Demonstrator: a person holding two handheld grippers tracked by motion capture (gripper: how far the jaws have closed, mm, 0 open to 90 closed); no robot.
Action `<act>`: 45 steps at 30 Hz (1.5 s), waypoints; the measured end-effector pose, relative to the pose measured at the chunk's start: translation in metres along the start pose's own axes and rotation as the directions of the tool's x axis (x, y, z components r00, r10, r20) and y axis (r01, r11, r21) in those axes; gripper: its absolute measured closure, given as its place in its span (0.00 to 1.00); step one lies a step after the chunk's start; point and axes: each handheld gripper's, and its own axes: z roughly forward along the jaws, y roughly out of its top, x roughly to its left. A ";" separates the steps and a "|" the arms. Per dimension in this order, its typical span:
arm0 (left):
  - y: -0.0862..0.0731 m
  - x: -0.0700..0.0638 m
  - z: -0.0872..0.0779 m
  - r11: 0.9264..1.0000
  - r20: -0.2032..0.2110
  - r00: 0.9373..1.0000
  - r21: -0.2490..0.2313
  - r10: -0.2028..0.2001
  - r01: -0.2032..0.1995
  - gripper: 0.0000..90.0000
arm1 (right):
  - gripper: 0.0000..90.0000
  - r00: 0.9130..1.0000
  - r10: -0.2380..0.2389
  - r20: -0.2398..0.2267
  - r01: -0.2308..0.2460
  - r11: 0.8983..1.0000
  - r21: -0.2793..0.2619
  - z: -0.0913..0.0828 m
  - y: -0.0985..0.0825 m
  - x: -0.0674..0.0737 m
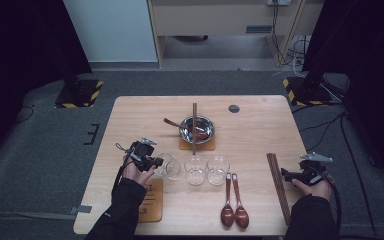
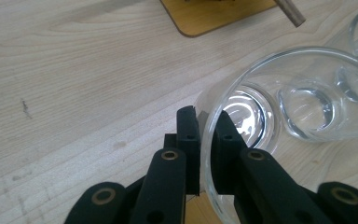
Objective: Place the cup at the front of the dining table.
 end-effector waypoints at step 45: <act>0.030 0.021 -0.011 0.995 -0.071 0.997 -0.099 -0.038 0.031 0.94 | 0.00 1.000 0.000 0.000 0.000 1.000 0.000 0.000 0.000 0.000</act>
